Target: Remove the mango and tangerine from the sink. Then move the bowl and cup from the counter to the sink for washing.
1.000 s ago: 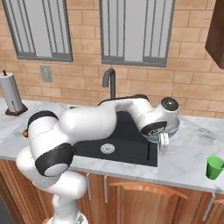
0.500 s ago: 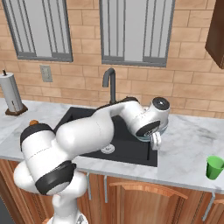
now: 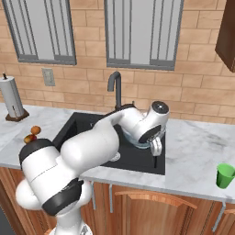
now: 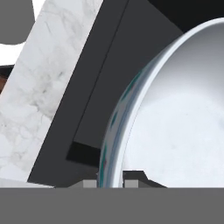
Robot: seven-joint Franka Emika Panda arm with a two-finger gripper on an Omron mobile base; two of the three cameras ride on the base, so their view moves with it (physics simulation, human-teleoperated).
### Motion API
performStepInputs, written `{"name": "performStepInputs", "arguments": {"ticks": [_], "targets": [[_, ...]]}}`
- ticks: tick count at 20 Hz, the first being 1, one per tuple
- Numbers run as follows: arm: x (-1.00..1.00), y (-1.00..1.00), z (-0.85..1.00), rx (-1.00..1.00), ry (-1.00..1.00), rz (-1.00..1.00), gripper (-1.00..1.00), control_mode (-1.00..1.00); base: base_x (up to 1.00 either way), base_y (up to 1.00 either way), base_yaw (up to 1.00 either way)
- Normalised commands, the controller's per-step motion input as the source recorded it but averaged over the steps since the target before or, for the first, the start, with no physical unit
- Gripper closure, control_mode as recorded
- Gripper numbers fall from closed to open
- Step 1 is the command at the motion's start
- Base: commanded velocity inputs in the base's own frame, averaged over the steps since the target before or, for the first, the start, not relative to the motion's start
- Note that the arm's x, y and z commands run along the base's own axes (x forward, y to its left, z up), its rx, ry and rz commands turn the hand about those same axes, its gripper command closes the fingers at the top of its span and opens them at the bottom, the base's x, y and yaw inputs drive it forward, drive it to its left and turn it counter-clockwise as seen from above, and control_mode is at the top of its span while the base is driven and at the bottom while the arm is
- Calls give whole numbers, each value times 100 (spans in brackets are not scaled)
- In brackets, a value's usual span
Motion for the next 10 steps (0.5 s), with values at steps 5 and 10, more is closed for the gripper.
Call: {"name": "performStepInputs", "arguments": {"ticks": [5,10], "targets": [[13,26,-13,0,9,10,100,-100,0,0,0],[12,17,-12,0,12,12,100,-100,0,0,0]]}}
